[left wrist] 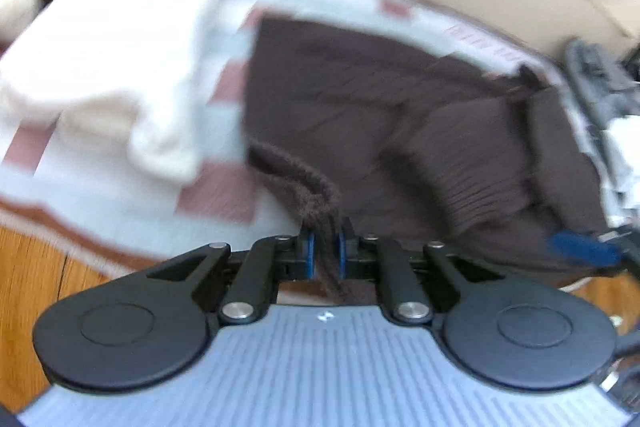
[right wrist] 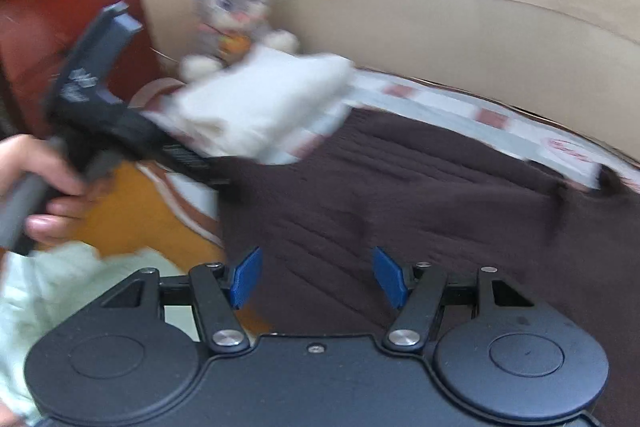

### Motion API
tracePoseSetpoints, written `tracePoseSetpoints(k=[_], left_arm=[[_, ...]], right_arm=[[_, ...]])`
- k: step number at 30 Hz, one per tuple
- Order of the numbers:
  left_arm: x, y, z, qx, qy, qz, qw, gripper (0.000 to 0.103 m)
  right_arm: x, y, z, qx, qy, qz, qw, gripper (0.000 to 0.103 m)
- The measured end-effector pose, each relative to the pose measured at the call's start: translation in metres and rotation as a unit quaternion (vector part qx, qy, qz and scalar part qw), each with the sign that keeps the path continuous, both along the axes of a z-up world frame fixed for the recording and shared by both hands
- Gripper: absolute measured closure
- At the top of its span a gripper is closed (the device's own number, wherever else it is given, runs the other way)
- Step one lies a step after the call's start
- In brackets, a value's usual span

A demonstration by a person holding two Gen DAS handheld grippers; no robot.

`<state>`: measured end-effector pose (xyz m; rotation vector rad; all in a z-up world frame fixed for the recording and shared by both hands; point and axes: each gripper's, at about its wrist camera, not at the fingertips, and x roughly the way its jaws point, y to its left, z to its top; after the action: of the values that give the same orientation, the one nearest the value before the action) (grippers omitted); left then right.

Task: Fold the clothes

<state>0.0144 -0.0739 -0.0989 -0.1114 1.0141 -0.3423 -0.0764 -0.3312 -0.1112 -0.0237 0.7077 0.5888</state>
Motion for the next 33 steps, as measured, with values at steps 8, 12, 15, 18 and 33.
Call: tracePoseSetpoints(k=[8, 12, 15, 18, 33], left_arm=[[0.015, -0.019, 0.040, -0.134, -0.010, -0.035, 0.9903, 0.093], [0.018, -0.043, 0.049, -0.129, -0.037, -0.077, 0.9879, 0.093], [0.028, -0.071, 0.058, -0.129, -0.062, -0.122, 0.9822, 0.093], [0.045, -0.121, 0.082, -0.157, -0.024, -0.188, 0.9692, 0.093], [-0.025, -0.302, 0.013, -0.022, -0.014, -0.353, 0.9353, 0.038]], right_arm=[[0.039, 0.044, -0.022, -0.029, -0.010, 0.033, 0.999, 0.035], [0.059, 0.016, -0.022, 0.059, 0.009, -0.044, 0.997, 0.094], [0.060, -0.006, -0.011, 0.104, 0.008, -0.106, 0.989, 0.092], [0.036, -0.034, 0.009, 0.117, -0.012, -0.119, 0.986, 0.092], [-0.041, -0.219, -0.069, 0.153, 0.179, -0.421, 0.876, 0.092]])
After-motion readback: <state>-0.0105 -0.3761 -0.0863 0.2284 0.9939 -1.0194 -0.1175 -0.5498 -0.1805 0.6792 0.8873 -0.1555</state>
